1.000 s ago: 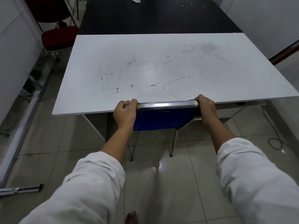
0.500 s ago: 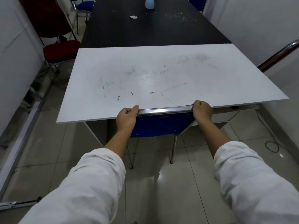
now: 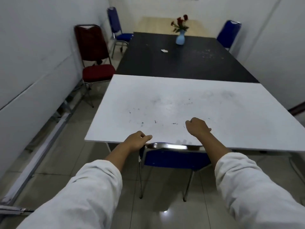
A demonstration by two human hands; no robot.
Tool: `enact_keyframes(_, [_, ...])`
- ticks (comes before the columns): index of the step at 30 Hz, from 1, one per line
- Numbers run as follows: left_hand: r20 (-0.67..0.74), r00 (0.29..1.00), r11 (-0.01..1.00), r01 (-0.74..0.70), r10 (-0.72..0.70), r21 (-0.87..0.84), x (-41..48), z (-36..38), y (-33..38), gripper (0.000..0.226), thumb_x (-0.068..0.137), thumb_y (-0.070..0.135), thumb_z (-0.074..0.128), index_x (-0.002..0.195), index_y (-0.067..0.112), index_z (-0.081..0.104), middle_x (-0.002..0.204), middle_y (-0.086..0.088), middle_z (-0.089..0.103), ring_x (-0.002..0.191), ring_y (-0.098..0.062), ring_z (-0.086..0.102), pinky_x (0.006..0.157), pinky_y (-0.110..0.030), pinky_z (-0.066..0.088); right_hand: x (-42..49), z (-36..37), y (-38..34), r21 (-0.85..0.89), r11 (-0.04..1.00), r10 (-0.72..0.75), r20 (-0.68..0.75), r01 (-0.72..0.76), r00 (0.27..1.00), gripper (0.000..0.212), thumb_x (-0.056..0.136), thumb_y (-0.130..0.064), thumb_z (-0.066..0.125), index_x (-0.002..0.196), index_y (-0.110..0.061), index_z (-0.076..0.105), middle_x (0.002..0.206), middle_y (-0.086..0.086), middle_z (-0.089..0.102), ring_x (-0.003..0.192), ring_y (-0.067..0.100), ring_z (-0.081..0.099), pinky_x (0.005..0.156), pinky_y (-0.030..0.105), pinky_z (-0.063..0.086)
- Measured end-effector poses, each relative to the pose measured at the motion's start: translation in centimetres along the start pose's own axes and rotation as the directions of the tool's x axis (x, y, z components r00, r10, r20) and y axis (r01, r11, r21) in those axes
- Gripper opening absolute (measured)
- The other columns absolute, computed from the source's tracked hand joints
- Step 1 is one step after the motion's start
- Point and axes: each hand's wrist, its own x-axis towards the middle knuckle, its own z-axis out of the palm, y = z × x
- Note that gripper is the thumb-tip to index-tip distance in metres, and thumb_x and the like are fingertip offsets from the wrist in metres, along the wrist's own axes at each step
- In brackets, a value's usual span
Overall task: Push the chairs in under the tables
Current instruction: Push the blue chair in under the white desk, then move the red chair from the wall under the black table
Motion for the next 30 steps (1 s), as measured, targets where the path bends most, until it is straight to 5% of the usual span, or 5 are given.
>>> enact_keyframes(3, [-0.045,0.998,0.999,0.033,-0.033,0.010,0.0,-3.8,-2.4,0.054,0.090,0.057,0.045,0.123,0.015,0.051,0.127,-0.006,0.055,0.110,-0.022,0.051,0.090,-0.032,0.039,0.6,0.8,-5.5,-0.008,0.991,-0.137,0.037,0.137,0.990,0.024,0.091,-0.028,0.035,0.071,-0.015,0.039,0.078,0.003,0.049,0.084,0.028,0.048,0.092,0.043,0.033])
enact_keyframes(11, [-0.249,0.967,0.999,0.051,-0.049,0.004,0.9,-17.2,-10.3,0.047,0.091,0.054,0.048,0.115,0.014,0.057,0.123,-0.008,0.059,0.106,-0.023,0.054,0.084,-0.031,0.038,0.0,6.0,-22.8,-0.015,0.930,-0.363,0.102,0.366,0.926,0.036,0.096,-0.035,0.037,0.116,-0.009,0.052,0.118,0.011,0.060,0.108,0.030,0.055,0.104,0.047,0.037])
enact_keyframes(19, [-0.300,0.954,1.000,0.012,-0.013,-0.004,3.1,-33.2,-19.0,0.044,0.094,0.044,0.051,0.121,0.010,0.054,0.115,-0.006,0.056,0.100,-0.019,0.051,0.082,-0.029,0.038,-0.7,13.0,-40.6,0.054,0.917,-0.400,0.135,0.396,0.907,0.039,0.098,-0.035,0.039,0.126,-0.010,0.047,0.130,0.014,0.055,0.119,0.031,0.052,0.107,0.051,0.036])
enact_keyframes(30, [-0.339,0.941,0.999,0.028,-0.015,0.031,7.8,-50.9,-27.8,0.051,0.094,0.047,0.048,0.132,0.013,0.046,0.140,-0.012,0.051,0.124,-0.028,0.051,0.092,-0.032,0.041,2.4,18.7,-57.6,0.111,0.903,-0.429,0.189,0.415,0.883,0.047,0.098,-0.035,0.039,0.138,-0.009,0.039,0.140,0.015,0.048,0.128,0.035,0.046,0.110,0.056,0.032])
